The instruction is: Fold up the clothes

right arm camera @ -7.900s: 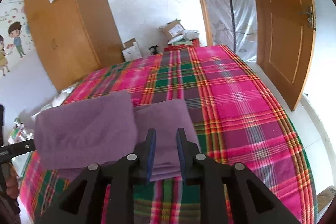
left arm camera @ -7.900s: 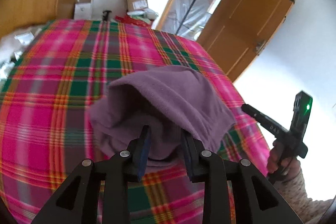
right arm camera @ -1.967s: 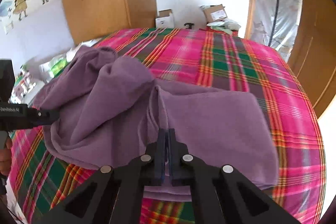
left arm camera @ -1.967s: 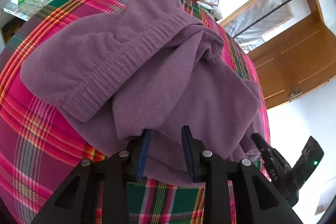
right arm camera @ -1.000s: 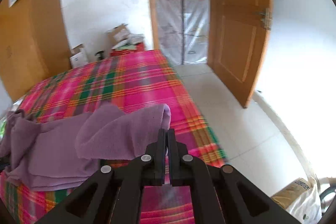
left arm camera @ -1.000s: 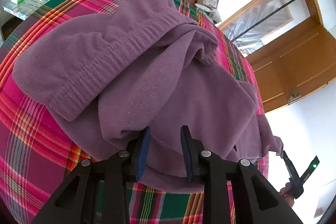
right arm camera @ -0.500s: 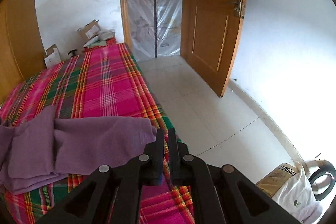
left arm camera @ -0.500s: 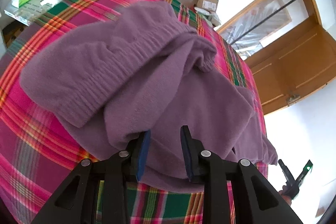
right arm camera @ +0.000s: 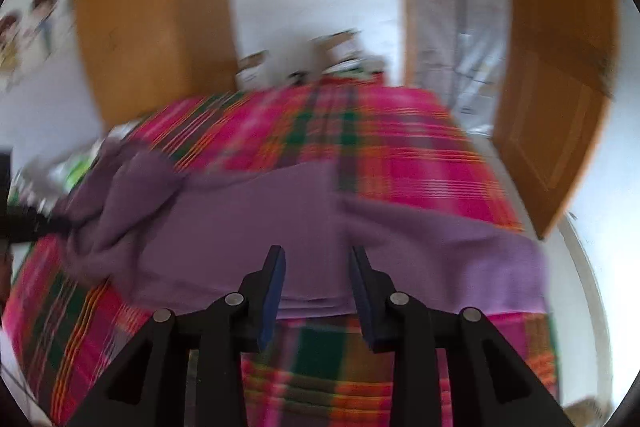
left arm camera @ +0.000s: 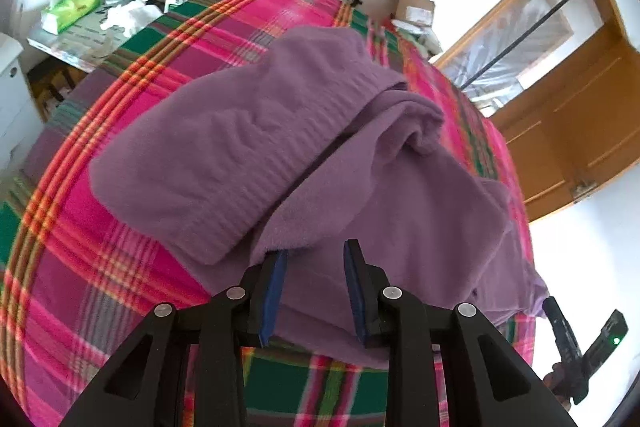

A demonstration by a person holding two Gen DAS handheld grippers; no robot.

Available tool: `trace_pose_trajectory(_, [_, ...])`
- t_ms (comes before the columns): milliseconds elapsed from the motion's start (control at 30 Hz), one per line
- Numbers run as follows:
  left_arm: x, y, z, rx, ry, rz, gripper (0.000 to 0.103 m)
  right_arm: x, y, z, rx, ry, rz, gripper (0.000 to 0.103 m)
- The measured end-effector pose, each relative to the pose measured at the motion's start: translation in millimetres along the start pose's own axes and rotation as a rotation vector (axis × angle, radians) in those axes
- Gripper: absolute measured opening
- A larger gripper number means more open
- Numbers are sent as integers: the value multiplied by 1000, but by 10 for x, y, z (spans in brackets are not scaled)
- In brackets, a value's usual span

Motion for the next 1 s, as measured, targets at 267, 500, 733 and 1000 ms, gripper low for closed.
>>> trace_pose_trajectory(267, [79,69,15,46,33,26,31,-210,846,-68,161,11,-270,36])
trace_pose_trajectory(500, [11,63,40,65,112,49,31,-319,1433,-132,287,52,-433,36])
trace_pose_trajectory(733, [-115,-26,-61,67,134,54,32,-453,1697,-90,367,95,-400,36])
trace_pose_trajectory(1000, [-280,-90,-135,77,172,56,32,-454,1654,-81,417,136,-373,5])
Point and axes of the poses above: each gripper's, at about its wrist camera, not at the fingertips, and x roughly against the way its jaws point, y to its left, z to its underside, the point moved 1 cm from there along -x, roughly the way its jaws point, and after that the axes turned 3 degrees about x, right-handed, at the moved point
